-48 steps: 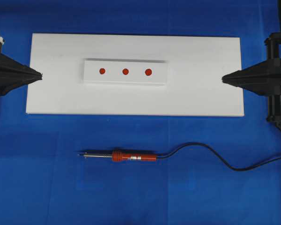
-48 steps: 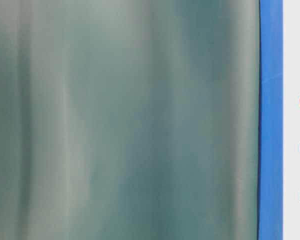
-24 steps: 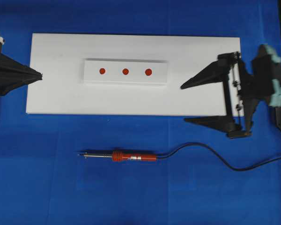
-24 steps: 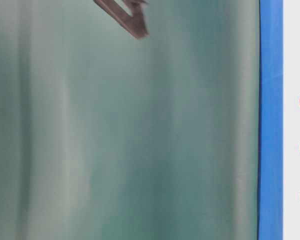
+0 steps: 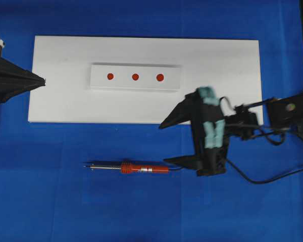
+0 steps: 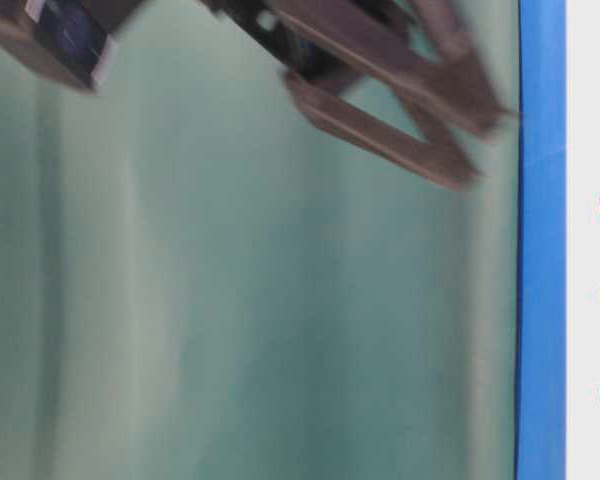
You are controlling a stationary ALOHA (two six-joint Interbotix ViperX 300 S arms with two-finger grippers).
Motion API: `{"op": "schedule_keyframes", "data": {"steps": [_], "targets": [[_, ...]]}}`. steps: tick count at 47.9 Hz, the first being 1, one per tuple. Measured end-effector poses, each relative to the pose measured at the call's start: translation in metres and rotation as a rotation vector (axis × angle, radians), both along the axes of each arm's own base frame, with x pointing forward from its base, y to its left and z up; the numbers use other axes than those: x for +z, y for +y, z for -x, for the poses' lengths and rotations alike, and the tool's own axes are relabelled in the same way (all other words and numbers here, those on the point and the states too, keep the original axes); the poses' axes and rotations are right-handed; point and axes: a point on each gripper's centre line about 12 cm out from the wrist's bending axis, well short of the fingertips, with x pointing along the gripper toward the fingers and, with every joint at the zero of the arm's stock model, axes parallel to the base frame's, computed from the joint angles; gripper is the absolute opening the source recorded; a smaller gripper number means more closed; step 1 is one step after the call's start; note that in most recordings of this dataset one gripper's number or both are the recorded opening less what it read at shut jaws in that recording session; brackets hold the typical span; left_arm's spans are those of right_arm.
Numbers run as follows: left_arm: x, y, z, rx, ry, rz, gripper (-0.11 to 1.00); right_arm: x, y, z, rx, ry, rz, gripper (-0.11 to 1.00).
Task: Touch the tip of the soldering iron to the mark.
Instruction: 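Lower the right gripper over the iron handle and close on it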
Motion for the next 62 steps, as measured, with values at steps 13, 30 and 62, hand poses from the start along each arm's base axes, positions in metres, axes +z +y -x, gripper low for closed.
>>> {"op": "schedule_keyframes", "data": {"steps": [13, 30, 62], "targets": [[-0.001, 0.000, 0.001, -0.002, 0.002, 0.000, 0.00, -0.048, 0.018, -0.033, 0.001, 0.118, -0.018, 0.89], [-0.002, 0.000, 0.001, -0.002, -0.003, 0.002, 0.00, -0.101, 0.034, -0.056, 0.008, 0.198, -0.022, 0.89], [-0.004, 0.000, 0.002, -0.002, 0.002, 0.002, 0.00, -0.129, 0.038, -0.070, -0.007, 0.185, -0.043, 0.84]]}}
